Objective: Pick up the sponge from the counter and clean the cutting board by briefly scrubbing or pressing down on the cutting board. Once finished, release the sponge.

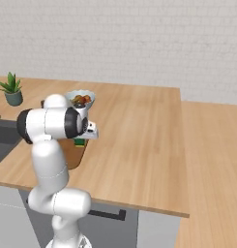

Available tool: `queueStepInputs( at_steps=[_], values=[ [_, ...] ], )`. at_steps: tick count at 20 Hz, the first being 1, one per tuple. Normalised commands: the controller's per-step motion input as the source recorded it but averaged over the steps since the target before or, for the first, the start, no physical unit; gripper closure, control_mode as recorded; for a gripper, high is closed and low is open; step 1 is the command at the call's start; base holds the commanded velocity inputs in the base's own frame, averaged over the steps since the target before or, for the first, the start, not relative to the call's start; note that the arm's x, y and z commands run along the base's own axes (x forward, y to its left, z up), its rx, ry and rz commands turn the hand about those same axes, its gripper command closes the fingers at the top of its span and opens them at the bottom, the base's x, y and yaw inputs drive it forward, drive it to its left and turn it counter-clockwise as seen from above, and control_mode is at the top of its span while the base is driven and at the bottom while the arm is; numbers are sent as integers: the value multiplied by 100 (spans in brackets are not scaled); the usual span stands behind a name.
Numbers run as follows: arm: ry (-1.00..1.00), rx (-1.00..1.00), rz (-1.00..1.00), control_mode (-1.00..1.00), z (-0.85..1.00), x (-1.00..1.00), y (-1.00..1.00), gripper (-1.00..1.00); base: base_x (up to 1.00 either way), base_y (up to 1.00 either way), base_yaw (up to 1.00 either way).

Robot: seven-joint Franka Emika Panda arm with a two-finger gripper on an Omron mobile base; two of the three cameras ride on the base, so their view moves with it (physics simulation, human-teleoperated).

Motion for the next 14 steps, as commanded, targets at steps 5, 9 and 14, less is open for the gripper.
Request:
queueStepInputs(
  at_steps=[5,9,14],
  values=[
    [-5,-6,14,-100,-9,-26,-10,100,0,0,0],
    [-3,-7,0,-100,-25,-57,8,100,0,0,0],
    [-3,0,-3,-100,-12,-79,0,100,0,0,0]
  ],
)
